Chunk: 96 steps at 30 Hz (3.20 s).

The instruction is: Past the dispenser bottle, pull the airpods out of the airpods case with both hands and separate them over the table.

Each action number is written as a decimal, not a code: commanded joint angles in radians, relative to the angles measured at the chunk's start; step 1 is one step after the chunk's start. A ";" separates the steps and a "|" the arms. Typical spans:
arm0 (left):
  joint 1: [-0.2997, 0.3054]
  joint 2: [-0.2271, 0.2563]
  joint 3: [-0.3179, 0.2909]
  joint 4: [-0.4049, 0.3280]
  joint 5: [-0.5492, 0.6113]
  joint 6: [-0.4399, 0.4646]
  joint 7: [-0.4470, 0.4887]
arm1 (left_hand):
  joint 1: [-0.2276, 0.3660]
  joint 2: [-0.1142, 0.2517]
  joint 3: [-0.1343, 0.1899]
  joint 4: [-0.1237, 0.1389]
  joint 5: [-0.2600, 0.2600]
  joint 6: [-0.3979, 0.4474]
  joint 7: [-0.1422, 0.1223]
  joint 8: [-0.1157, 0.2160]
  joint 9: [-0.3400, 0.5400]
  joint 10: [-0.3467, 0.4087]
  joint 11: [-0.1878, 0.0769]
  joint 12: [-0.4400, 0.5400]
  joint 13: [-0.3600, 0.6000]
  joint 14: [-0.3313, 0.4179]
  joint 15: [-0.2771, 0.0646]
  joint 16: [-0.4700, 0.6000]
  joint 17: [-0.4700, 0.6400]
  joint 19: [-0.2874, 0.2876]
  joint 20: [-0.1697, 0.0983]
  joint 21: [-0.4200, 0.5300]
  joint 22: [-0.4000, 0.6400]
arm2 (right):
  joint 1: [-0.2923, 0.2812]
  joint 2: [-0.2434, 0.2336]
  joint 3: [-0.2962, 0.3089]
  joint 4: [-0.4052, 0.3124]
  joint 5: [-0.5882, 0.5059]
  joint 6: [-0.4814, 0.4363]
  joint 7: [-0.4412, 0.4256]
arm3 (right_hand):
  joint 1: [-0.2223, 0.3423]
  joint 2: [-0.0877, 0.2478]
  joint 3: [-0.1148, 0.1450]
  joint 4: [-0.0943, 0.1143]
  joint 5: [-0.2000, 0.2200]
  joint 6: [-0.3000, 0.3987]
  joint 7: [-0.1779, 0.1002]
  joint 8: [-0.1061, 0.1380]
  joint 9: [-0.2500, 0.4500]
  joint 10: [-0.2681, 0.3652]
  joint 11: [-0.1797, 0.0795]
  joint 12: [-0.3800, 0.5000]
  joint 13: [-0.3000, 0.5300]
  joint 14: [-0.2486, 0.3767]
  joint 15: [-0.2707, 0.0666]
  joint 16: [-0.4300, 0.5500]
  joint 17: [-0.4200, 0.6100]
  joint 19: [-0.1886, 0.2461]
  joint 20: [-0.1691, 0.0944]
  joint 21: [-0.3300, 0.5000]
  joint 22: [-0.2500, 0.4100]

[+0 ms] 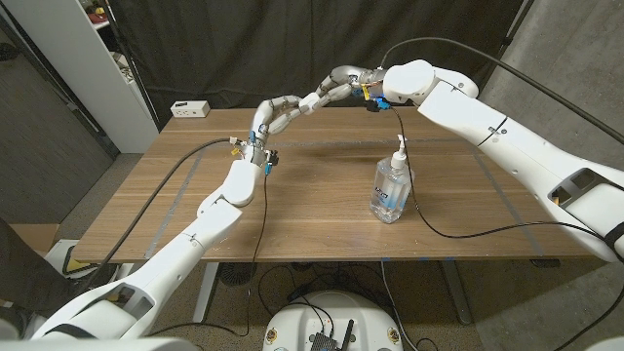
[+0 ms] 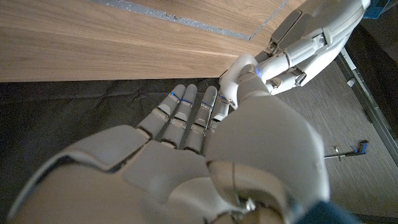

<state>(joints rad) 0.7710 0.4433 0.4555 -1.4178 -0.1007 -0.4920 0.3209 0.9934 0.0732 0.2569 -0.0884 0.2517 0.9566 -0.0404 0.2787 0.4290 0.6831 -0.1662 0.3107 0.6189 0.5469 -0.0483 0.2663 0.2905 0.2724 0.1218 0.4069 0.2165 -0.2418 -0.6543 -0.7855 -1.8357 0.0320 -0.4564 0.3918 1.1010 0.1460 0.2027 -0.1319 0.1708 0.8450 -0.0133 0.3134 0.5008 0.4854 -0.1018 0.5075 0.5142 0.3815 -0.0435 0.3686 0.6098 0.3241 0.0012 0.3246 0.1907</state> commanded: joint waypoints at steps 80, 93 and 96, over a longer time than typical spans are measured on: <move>-0.338 -0.274 0.235 0.345 0.277 -0.107 0.199 | 0.055 0.041 -0.052 0.016 0.041 0.055 -0.060 0.040 0.028 -0.028 -0.036 -0.048 -0.001 -0.053 -0.125 -0.012 0.027 -0.026 -0.005 0.018 0.007 | -0.231 -0.205 0.365 0.198 0.410 0.463 0.001 | -0.020 -0.043 -0.035 -0.020 0.022 -0.059 -0.057 -0.098 -0.091 -0.109 0.031 -0.129 -0.058 -0.081 -0.079 -0.034 -0.034 -0.012 0.025 -0.017 0.001; -0.328 -0.282 0.236 0.337 0.257 -0.090 0.184 | 0.055 0.043 -0.057 0.019 0.042 0.055 -0.061 0.039 0.029 -0.028 -0.036 -0.049 -0.001 -0.052 -0.125 -0.012 0.029 -0.028 -0.005 0.021 0.007 | -0.239 -0.197 0.362 0.206 0.413 0.479 0.001 | 0.001 -0.038 -0.030 -0.025 0.021 -0.028 -0.058 -0.089 -0.098 -0.089 0.024 -0.124 -0.055 -0.071 -0.088 -0.028 -0.036 -0.010 0.019 -0.018 0.002; -0.327 -0.283 0.238 0.336 0.256 -0.089 0.182 | 0.055 0.042 -0.059 0.019 0.042 0.054 -0.059 0.038 0.028 -0.029 -0.036 -0.049 -0.001 -0.052 -0.123 -0.013 0.029 -0.029 -0.004 0.021 0.007 | -0.247 -0.194 0.365 0.205 0.416 0.484 -0.007 | 0.006 -0.037 -0.030 -0.025 0.020 -0.010 -0.063 -0.083 -0.099 -0.079 0.016 -0.121 -0.054 -0.068 -0.092 -0.025 -0.035 -0.008 0.016 -0.017 0.002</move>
<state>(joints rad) 0.4388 0.1677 0.6891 -1.0806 0.1682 -0.5912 0.5167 1.0045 0.0621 0.2012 -0.0690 0.2887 0.9609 -0.0553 0.2788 0.4280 0.6504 -0.2048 0.2621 0.6163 0.4897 -0.0483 0.2515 0.3164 0.2483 0.1156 0.4223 0.2207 -0.4756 -0.8554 -0.4205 -1.6345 0.4426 0.0125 0.3922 1.0935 0.1093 0.1696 -0.1544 0.1934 0.8136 -0.0739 0.2205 0.4016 0.3922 -0.0831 0.3780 0.4570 0.3020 -0.0400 0.3370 0.5744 0.3145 0.0267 0.3011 0.1911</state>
